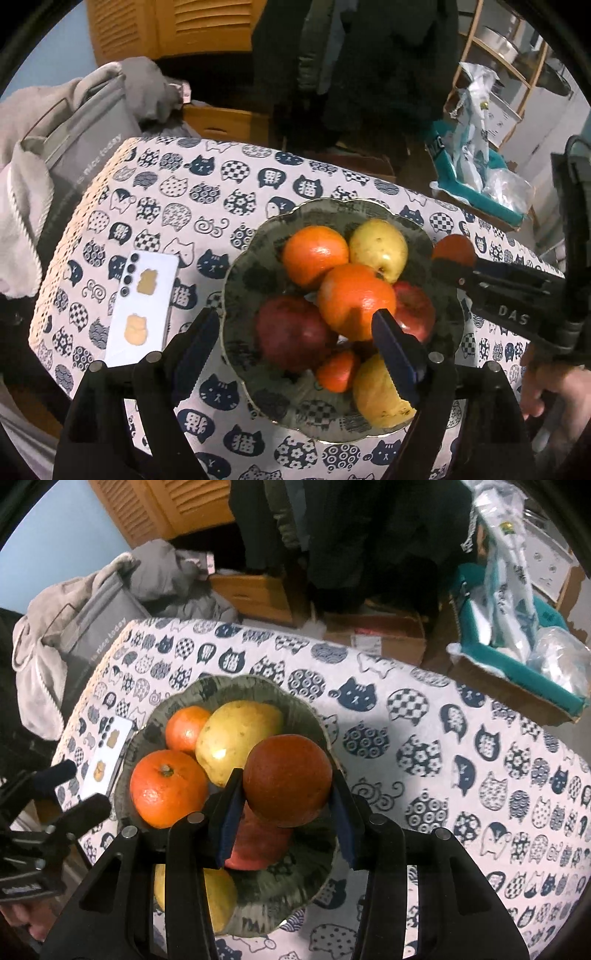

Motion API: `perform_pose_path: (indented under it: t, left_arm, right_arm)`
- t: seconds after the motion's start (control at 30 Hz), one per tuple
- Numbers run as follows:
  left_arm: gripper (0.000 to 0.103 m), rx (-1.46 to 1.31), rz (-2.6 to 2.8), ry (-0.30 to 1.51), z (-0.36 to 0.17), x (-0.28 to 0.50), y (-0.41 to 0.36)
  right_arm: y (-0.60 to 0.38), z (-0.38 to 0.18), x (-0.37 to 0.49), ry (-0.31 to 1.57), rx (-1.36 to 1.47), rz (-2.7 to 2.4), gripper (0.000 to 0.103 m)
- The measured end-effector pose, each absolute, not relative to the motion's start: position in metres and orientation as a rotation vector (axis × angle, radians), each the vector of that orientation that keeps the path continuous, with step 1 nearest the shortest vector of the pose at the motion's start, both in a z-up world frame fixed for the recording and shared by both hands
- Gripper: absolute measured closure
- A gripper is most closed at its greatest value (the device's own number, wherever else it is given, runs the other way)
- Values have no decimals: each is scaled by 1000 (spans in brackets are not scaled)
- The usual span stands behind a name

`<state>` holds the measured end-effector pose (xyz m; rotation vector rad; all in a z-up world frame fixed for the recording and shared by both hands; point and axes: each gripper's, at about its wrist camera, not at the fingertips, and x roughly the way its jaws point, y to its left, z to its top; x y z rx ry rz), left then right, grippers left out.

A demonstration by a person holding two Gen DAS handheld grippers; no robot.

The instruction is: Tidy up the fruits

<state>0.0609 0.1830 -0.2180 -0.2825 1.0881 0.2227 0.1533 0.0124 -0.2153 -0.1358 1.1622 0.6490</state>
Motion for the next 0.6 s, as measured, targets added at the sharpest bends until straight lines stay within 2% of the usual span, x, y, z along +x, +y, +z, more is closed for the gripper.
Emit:
perform_pose_path:
  t: [0.1,0.13,0.2,0.4,0.6]
  left_arm:
    - [17,-291,225,1072,-213,58,186]
    - [17,-291,226,1066,-210,58,185]
    - [17,-291,224,1054,-206,57,185]
    - [17,-286,223,1029,-193,52,183]
    - [17,-286,214,982,-173,45,180]
  right_arm:
    - [17,-218,151,1167,-164,648,58]
    - [18,-218,151,1167,-171,647,55]
    - [18,-215,149,1152,-170,645,43]
    - [11,-203,150,1128,-155,633,42]
    - [-4,-168,143,1057,-135,603,39]
